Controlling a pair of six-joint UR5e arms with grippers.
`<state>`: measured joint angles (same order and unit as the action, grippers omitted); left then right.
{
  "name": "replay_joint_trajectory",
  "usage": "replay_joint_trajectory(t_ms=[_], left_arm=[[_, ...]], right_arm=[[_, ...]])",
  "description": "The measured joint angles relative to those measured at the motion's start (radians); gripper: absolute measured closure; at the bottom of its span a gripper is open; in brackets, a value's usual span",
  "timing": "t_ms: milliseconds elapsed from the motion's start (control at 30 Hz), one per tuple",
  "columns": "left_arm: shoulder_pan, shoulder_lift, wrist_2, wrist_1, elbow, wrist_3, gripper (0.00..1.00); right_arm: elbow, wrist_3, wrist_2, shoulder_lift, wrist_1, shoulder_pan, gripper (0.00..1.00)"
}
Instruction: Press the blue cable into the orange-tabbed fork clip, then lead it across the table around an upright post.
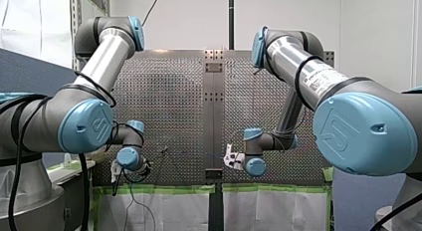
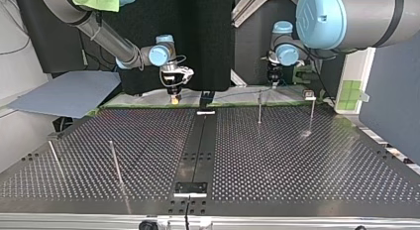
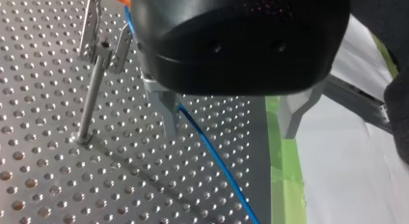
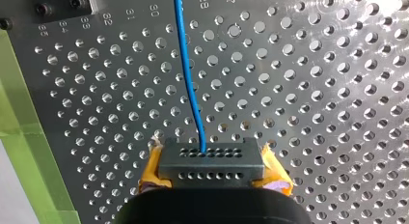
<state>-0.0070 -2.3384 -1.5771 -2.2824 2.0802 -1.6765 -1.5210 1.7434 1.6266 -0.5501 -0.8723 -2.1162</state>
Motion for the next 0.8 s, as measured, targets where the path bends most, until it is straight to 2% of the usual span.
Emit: replay_joint_trajectory(t_ms=[267,467,800], left_arm=[[0.011,0.006,0.008,0.044,0.029,0.0,0.0],[0.019,0.038,0.013,0.097,0.061,-0.006,0.0],[0.01,0.05,0.075,0.166,0.101,-0.006,0.0]], right_arm=[[0.0,0.0,0.0,0.0,0.001,0.0,1.0],[0.0,0.0,0.0,0.0,0.005,0.0,1.0],[0.0,0.0,0.0,0.0,0.006,-0.001,1.0]])
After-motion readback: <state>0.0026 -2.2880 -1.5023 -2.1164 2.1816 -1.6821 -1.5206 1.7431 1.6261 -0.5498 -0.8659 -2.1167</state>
